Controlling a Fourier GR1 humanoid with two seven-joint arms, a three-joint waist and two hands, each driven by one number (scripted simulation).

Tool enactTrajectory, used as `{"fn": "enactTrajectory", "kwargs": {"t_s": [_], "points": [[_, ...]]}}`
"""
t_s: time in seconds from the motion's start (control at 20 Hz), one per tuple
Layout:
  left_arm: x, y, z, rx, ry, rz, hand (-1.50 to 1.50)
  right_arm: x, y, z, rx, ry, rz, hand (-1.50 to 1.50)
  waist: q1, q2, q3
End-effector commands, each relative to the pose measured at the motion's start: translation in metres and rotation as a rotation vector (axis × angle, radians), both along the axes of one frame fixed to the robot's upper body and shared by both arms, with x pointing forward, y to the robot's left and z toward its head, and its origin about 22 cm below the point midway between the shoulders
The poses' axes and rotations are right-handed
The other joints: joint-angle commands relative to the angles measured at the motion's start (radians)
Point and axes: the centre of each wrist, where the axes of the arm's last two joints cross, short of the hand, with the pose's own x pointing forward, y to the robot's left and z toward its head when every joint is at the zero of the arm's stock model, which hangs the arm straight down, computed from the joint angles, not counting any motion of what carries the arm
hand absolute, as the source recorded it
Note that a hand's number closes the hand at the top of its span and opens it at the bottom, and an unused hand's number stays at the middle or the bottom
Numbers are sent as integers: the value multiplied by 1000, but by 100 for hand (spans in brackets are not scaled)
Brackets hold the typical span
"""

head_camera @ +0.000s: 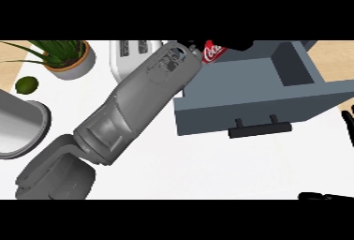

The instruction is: Pick up the can, place it into the drawer and close the drawer

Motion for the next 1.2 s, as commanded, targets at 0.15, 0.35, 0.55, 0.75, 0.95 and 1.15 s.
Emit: {"fn": "enactTrajectory", "kwargs": {"t_s": [0.15,0.35,0.55,0.75,0.95,1.15], "points": [[2,9,-25,39,-9,52,-150,2,-5,-3,-24,-7,14,-150,-30,8,1],[0,5,-22,24,-6,82,-150,13,4,9,-24,-9,19,-150,-25,6,0],[-1,3,-20,23,-26,120,-150,11,5,8,-24,-14,17,-150,-26,2,0],[-1,6,-28,14,-29,130,-150,8,1,5,-19,-12,21,-150,-27,5,0],[0,6,-25,-15,-35,151,-150,-1,4,22,-92,-40,11,-150,-28,4,-1],[0,7,-25,-60,-1,135,-150,-3,-7,35,-258,-127,-8,-150,-21,5,-1]]}}
